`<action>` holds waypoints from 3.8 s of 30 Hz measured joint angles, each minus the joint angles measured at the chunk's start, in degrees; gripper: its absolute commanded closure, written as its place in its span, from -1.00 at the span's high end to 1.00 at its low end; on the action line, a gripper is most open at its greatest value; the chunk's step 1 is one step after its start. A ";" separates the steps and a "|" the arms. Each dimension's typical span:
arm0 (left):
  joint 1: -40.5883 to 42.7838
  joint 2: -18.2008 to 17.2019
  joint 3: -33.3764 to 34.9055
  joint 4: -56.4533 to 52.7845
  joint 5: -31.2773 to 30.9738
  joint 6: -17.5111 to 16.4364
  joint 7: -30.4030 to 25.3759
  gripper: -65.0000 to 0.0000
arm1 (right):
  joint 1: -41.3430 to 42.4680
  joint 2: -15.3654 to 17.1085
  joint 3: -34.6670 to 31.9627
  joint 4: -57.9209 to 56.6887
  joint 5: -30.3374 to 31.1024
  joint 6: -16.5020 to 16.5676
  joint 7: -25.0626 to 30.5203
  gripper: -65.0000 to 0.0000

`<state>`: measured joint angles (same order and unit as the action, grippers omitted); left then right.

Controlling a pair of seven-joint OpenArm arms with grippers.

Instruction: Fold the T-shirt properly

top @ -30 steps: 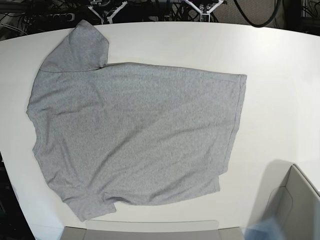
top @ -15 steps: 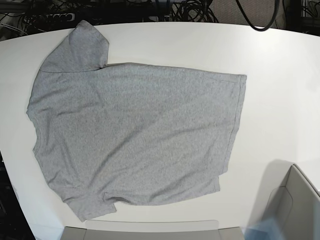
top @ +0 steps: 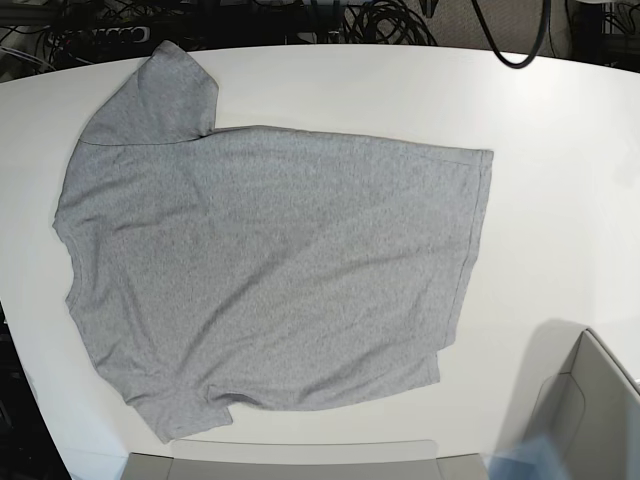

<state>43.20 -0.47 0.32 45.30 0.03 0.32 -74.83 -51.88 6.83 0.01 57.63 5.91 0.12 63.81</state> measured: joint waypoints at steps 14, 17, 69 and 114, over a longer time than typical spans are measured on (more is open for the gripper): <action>11.89 -0.02 -0.09 32.63 -0.04 -0.17 4.94 -0.89 | -16.70 9.68 0.15 38.05 17.31 -0.15 -17.11 -0.99; 12.17 -0.11 -0.09 38.16 -0.09 -0.28 9.38 -0.83 | -19.28 13.77 -0.24 43.10 22.05 0.11 -21.00 -0.88; 8.63 -1.77 -0.09 49.64 -0.13 -0.31 37.03 -0.82 | 1.22 23.34 1.88 32.13 67.21 1.62 -43.89 -0.04; -30.38 -11.30 -30.80 37.70 -51.52 -25.27 133.04 -0.52 | 2.64 23.96 -2.10 32.06 66.36 2.47 -43.06 -0.04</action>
<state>12.82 -11.77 -30.48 83.00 -51.48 -24.95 58.22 -49.23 30.79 -2.09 89.69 72.27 2.59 20.75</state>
